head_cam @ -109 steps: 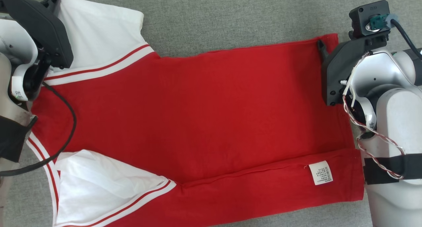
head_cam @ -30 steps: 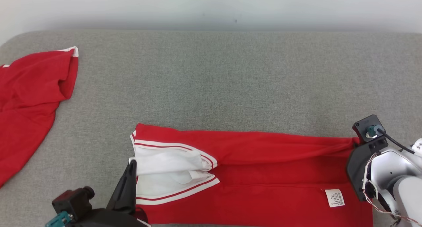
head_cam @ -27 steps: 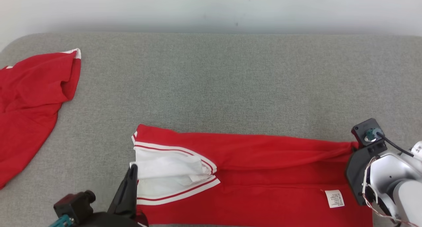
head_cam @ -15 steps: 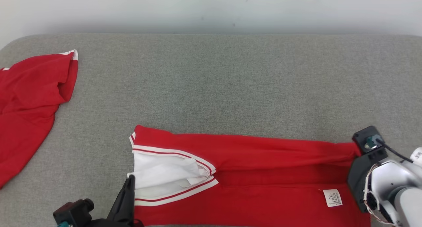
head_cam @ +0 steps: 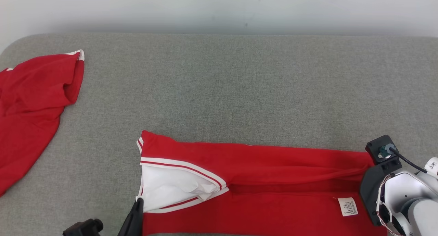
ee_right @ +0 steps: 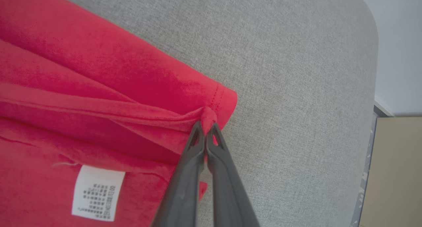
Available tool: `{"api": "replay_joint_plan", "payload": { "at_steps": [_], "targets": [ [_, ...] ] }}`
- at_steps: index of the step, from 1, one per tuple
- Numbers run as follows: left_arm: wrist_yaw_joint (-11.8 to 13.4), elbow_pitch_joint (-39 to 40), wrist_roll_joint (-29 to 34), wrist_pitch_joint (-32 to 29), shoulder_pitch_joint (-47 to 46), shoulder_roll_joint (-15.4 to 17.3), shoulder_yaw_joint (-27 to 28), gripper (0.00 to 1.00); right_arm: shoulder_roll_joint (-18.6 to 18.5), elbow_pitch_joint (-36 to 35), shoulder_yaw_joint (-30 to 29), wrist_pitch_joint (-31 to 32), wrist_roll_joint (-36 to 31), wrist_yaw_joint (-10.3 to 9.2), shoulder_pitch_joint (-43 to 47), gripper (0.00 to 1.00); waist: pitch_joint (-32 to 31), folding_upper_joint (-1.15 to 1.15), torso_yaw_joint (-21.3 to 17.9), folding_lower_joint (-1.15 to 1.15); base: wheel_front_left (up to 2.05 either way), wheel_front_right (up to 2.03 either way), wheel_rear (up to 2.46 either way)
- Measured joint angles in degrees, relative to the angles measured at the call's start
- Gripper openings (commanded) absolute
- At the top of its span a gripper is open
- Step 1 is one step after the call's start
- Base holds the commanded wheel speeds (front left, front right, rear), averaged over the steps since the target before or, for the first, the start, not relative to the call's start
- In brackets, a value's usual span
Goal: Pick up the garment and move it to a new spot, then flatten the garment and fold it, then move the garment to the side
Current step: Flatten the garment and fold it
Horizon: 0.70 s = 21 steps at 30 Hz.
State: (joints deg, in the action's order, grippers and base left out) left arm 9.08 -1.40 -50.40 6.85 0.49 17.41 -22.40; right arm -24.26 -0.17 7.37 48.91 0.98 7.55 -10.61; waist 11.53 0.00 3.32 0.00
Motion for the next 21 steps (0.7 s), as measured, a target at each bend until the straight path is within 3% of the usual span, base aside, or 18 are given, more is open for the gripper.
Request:
{"api": "replay_joint_plan", "payload": {
  "at_steps": [1,2,3,4,5,6,7,14,21],
  "targets": [
    [-0.1,-1.3,0.0,-0.1,-0.6,-0.4,-0.3,0.0,0.2,0.1,-0.2,0.7,-0.1,0.0,0.1,0.0,-0.1,0.0,0.0,0.0,0.0,0.0,0.0],
    [-0.1,-2.0,0.1,-0.2,-0.8,-0.5,-0.7,0.0,0.3,0.3,-0.2,1.5,-0.1,0.0,0.2,0.23,-0.2,0.0,-0.1,0.0,0.0,0.0,0.0],
    [-0.1,-2.7,0.3,-0.2,-0.8,-0.6,-1.0,0.0,0.3,0.5,-0.2,2.2,-0.1,0.0,0.4,0.74,-0.2,0.0,-0.1,0.0,0.0,0.0,0.0],
    [-0.1,-3.5,0.6,-0.2,-0.8,-0.6,-1.2,0.0,0.7,0.6,-0.6,3.0,0.0,0.0,0.8,1.0,-0.3,0.0,-0.1,0.0,0.0,0.0,0.0],
    [0.0,-4.1,1.1,-0.2,-0.8,-0.5,-1.5,0.54,0.8,0.4,-0.8,3.4,0.0,0.0,1.3,1.0,-0.4,0.0,-0.2,0.0,0.0,0.0,0.0],
    [0.2,-4.7,1.7,-0.1,-0.9,-0.3,-1.7,0.54,0.9,0.1,-1.0,3.6,0.0,0.0,1.6,1.0,-0.6,0.0,-0.3,0.0,0.0,0.0,0.0],
    [0.6,-5.4,2.3,-0.1,-1.1,0.1,-2.0,1.0,0.9,-0.3,-1.4,4.0,0.2,0.0,1.8,1.0,-0.7,0.0,-0.3,0.0,0.0,0.0,0.0],
    [2.6,-7.5,5.8,1.7,-1.2,1.8,-2.4,1.0,3.0,-4.1,-5.7,4.1,1.5,0.0,4.4,1.0,-1.6,0.0,-0.5,0.0,0.0,0.0,0.0],
    [3.3,-5.8,10.9,6.7,-1.3,3.8,-1.3,1.0,9.7,-10.1,-12.7,-0.3,2.3,0.0,8.7,1.0,-3.0,0.0,-0.2,0.0,0.0,0.0,0.0]
  ]
}}
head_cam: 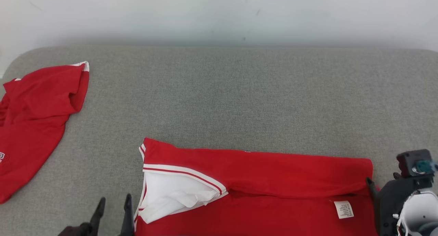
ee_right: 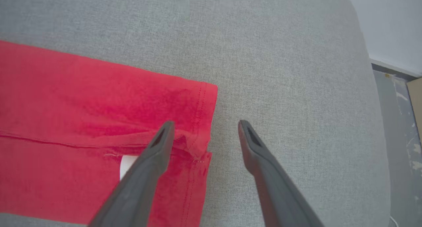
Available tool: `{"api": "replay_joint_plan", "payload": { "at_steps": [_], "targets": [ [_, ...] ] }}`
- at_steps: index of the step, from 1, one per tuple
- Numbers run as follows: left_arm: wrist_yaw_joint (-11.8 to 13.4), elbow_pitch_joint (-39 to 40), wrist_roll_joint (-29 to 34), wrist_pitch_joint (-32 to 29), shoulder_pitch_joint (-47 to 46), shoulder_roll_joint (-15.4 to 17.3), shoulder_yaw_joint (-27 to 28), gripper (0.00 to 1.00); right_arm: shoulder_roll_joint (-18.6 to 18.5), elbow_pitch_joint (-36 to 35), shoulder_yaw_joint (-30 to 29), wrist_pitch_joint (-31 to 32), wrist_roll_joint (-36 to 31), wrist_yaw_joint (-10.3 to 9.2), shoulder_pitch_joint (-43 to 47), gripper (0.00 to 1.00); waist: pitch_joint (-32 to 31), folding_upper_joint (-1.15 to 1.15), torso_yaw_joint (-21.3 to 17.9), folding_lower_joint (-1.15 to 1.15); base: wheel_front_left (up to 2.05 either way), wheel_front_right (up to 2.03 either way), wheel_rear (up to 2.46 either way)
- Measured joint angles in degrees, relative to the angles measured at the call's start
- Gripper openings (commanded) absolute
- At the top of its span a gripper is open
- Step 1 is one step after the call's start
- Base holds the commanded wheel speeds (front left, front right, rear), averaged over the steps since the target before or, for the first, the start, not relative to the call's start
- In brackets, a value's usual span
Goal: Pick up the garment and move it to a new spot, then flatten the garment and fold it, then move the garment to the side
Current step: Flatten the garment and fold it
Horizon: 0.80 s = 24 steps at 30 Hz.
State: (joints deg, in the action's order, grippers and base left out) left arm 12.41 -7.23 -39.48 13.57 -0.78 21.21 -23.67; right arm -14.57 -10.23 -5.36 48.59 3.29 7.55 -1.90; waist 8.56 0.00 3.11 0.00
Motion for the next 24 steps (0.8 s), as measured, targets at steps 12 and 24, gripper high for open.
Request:
{"api": "replay_joint_plan", "payload": {
  "at_steps": [12,24],
  "targets": [
    [-2.7,13.2,14.6,1.5,2.0,-5.1,9.2,1.0,11.5,2.4,-7.8,-24.4,7.8,0.0,1.3,1.0,-3.0,0.0,-0.2,0.0,0.0,0.0,0.0],
    [-14.0,14.8,15.1,1.5,5.5,-14.8,18.0,1.0,11.7,15.8,-2.1,-49.9,14.9,0.0,1.3,1.0,-6.0,0.0,-1.1,0.0,0.0,0.0,0.0]
  ]
}}
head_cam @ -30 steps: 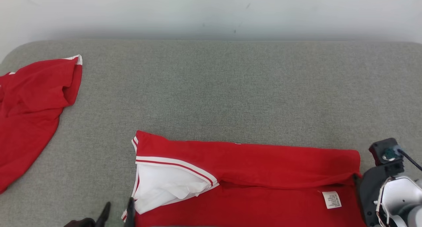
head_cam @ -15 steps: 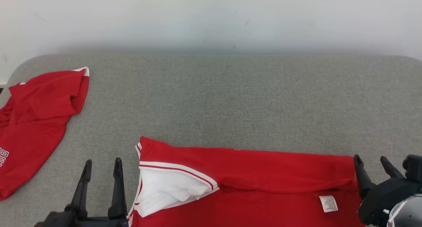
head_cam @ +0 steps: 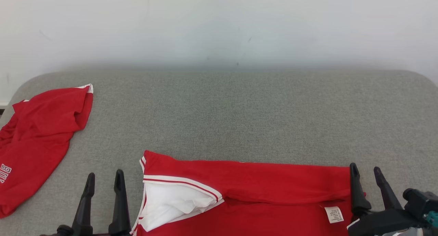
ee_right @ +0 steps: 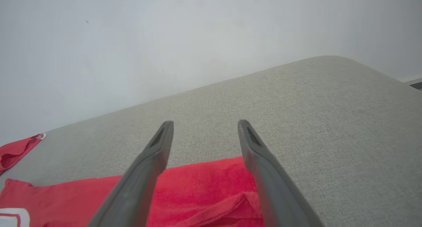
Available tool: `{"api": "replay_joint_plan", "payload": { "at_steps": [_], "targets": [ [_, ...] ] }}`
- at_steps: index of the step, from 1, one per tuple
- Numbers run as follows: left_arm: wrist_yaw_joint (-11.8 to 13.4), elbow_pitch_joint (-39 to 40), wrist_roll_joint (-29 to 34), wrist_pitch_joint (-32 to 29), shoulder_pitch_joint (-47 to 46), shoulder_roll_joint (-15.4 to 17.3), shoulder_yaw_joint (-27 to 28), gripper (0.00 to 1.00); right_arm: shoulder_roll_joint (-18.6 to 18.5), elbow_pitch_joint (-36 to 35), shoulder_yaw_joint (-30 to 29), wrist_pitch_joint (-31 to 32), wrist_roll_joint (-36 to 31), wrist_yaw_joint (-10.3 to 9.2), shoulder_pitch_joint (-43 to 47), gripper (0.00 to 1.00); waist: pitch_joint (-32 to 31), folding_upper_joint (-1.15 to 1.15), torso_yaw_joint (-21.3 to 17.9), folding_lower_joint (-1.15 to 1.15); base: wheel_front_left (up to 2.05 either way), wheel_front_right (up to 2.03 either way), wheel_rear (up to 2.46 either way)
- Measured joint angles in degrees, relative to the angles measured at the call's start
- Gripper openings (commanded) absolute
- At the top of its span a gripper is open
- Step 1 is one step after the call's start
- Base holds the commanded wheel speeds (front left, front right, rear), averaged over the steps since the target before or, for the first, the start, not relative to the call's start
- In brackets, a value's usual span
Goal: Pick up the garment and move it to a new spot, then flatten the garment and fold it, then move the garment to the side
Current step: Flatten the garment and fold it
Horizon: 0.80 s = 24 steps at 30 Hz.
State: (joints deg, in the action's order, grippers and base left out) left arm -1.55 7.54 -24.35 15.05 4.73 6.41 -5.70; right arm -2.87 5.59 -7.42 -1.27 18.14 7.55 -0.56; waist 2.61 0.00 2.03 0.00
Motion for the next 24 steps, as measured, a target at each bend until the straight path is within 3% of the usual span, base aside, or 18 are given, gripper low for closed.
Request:
{"api": "replay_joint_plan", "payload": {
  "at_steps": [3,7,24],
  "targets": [
    [-2.6,-1.0,0.6,0.0,0.6,-1.2,2.3,1.0,0.0,2.9,0.7,-1.9,-0.2,0.0,0.1,1.0,-0.7,0.0,-0.2,0.0,0.0,0.0,0.0],
    [-4.1,-2.4,2.3,0.0,1.2,-2.2,3.6,1.0,0.0,5.8,-0.1,-1.4,-3.1,0.0,-0.2,1.0,-1.3,0.0,-0.5,0.0,0.0,0.0,0.0],
    [-5.6,-5.4,3.9,0.0,0.6,-3.3,3.7,1.0,0.0,13.2,-8.0,14.6,-11.7,0.0,-7.1,1.0,0.3,0.0,-0.1,-0.01,0.0,0.0,0.0]
  ]
}}
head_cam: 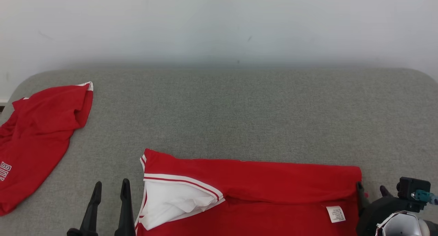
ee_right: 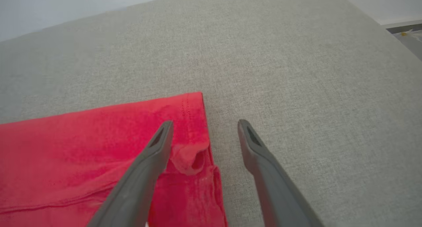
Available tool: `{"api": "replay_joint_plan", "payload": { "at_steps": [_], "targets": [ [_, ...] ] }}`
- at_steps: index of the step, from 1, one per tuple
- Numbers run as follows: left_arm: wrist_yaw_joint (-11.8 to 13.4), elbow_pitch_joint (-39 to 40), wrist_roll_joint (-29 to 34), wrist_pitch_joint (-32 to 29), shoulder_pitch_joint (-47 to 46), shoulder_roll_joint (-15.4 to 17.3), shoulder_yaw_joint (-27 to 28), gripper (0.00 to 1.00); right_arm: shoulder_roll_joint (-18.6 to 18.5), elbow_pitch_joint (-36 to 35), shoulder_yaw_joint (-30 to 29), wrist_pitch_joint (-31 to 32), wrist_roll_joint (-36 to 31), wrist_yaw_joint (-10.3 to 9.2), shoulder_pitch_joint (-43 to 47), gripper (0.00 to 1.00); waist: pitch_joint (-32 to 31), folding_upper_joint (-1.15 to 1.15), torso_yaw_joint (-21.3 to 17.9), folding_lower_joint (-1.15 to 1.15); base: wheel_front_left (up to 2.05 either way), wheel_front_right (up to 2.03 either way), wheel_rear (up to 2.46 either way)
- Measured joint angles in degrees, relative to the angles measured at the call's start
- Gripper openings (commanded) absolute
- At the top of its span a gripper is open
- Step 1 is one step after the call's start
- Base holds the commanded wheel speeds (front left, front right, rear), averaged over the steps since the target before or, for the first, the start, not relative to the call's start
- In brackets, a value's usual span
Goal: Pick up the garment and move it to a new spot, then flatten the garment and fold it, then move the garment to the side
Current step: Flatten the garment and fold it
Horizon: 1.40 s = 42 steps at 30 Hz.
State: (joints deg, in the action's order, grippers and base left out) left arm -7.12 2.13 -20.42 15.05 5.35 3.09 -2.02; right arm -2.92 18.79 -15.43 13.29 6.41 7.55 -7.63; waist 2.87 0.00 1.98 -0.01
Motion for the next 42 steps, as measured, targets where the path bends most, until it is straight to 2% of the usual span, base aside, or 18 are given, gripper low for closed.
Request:
{"api": "replay_joint_plan", "payload": {
  "at_steps": [6,16,24,25,26,27,28,29,36,42],
  "targets": [
    [0.0,-0.8,0.0,0.0,-0.2,-0.1,0.0,1.0,0.0,3.5,-0.4,5.0,0.2,0.0,-0.1,1.0,0.6,0.0,1.2,0.0,0.0,0.0,0.0],
    [-0.3,-1.0,-0.1,0.0,-0.6,-0.1,0.1,1.0,0.0,3.9,-0.4,9.9,1.6,0.0,1.0,1.0,1.0,0.0,1.3,0.0,0.0,0.0,0.0],
    [-0.3,-1.0,-0.4,0.0,-1.4,-0.1,-0.4,1.0,-0.3,5.7,1.2,11.6,3.4,-0.02,-1.4,1.0,2.1,0.0,1.2,0.0,0.0,0.0,0.0],
    [-0.3,-1.0,-0.4,0.0,-1.8,-0.1,-0.7,1.0,-0.4,6.3,1.7,12.0,3.9,-0.19,-1.8,0.85,2.2,0.0,1.5,0.0,0.0,0.0,0.0],
    [-0.3,-1.0,-0.4,0.0,-1.9,-0.1,-0.8,1.0,-0.5,6.5,2.0,12.1,4.0,-0.19,-1.9,0.5,2.3,0.0,1.6,0.0,0.0,0.0,0.0],
    [-0.3,-1.1,-0.4,0.0,-1.9,-0.1,-0.8,1.0,-0.5,6.6,2.1,12.2,4.1,-0.19,-2.0,0.38,2.3,0.0,1.8,0.0,0.0,0.0,0.0],
    [-0.3,-1.1,-0.5,0.0,-1.9,-0.1,-0.8,1.0,-0.5,6.7,2.3,12.4,4.1,-0.18,-2.1,0.15,2.3,0.0,1.9,0.01,0.0,0.0,0.0],
    [-0.3,-1.1,-0.5,0.0,-1.9,-0.1,-0.8,1.0,-0.4,6.7,2.5,12.4,4.1,-0.18,-2.1,0.02,2.3,-0.01,2.0,0.01,0.0,0.0,0.0],
    [-0.3,-1.1,-0.7,0.0,-1.8,-0.1,-0.6,1.0,0.1,5.6,0.6,11.9,2.5,0.01,-2.2,0.0,2.4,-0.01,2.3,0.01,0.0,0.0,0.0],
    [-0.3,-1.3,-0.7,0.0,-1.8,-0.1,-0.8,1.0,0.2,0.7,-7.2,11.4,-2.2,0.01,-3.1,0.0,2.5,0.0,1.8,0.0,0.0,0.0,0.0]
  ]
}}
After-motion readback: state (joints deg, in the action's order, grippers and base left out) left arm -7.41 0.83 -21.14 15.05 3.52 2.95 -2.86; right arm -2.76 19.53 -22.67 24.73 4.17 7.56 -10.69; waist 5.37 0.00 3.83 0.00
